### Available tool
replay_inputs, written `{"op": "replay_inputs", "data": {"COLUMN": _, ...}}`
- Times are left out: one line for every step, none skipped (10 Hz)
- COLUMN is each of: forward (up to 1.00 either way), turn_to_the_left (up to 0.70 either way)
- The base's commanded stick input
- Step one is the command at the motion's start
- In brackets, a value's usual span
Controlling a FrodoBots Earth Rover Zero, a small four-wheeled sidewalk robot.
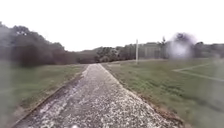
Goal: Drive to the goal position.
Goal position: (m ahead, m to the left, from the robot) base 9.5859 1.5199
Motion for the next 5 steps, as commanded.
{"op": "replay_inputs", "data": {"forward": 0.7, "turn_to_the_left": 0.09}}
{"op": "replay_inputs", "data": {"forward": 0.7, "turn_to_the_left": 0.0}}
{"op": "replay_inputs", "data": {"forward": 0.7, "turn_to_the_left": 0.0}}
{"op": "replay_inputs", "data": {"forward": 0.7, "turn_to_the_left": 0.0}}
{"op": "replay_inputs", "data": {"forward": 0.7, "turn_to_the_left": 0.0}}
